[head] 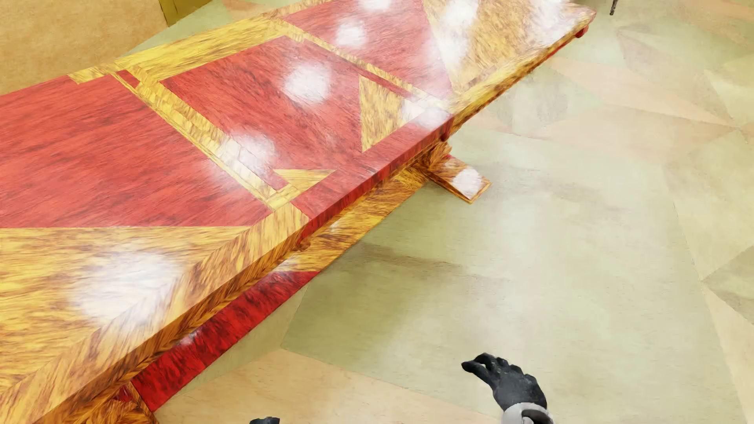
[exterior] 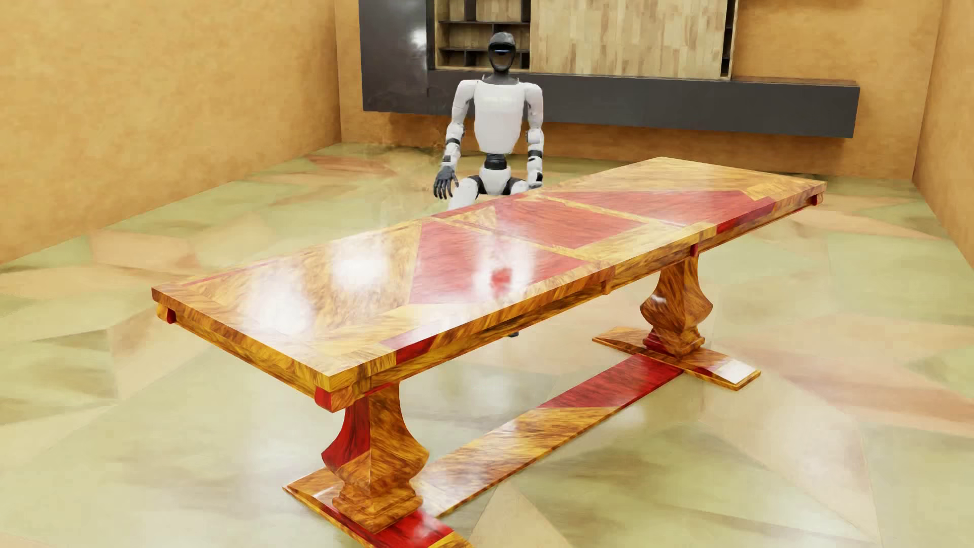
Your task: Walk towards the wood table
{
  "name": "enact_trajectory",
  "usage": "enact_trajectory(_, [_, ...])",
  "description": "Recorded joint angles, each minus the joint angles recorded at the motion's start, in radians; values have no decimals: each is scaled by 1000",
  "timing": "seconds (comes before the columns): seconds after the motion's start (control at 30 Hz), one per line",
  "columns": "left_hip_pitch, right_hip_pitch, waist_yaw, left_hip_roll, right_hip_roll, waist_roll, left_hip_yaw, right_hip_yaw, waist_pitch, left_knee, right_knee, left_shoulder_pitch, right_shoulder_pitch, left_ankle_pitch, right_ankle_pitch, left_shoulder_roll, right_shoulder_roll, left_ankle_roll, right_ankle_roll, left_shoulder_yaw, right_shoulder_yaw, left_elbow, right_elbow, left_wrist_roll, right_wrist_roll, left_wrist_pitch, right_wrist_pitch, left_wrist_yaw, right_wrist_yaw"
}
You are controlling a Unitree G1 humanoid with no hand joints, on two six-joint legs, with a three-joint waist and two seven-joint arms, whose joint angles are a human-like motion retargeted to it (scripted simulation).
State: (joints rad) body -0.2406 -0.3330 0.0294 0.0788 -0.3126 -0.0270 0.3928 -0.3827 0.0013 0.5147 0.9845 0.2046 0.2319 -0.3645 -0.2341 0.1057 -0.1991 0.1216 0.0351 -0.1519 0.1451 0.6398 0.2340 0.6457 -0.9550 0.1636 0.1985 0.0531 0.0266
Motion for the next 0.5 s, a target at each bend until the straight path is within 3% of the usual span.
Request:
enact_trajectory(0.07, [26,-54,-7,-24,-31,-10,-56,73,-1,-21,20,-19,8,13,0,18,7,-24,58,-23,-10,43,153,8,67,16,20,-19,10])
enact_trajectory(0.17, [62,-63,-15,-50,-31,-22,-141,225,-6,-77,-231,-31,39,10,11,15,4,-62,81,19,1,72,347,-6,148,22,81,5,22])
enact_trajectory(0.27, [58,-3,-28,-65,90,-44,-261,586,-15,-104,-527,-29,98,16,139,15,42,-120,165,88,3,88,497,-27,238,2,144,36,17])
enact_trajectory(0.3, [42,9,-24,-67,80,-54,-301,575,-16,-98,-538,-36,126,16,118,19,54,-142,193,108,17,94,529,-26,255,4,152,40,29])
enact_trajectory(0.43, [-30,52,-14,-34,76,-80,-451,353,-12,-101,-587,-50,153,34,11,16,80,-234,121,236,139,76,586,-65,251,20,132,101,138])
enact_trajectory(0.5, [-62,53,-9,5,115,-71,-512,290,-6,-107,-594,-31,100,48,-3,0,58,-261,91,283,200,56,599,-86,228,13,130,114,133])
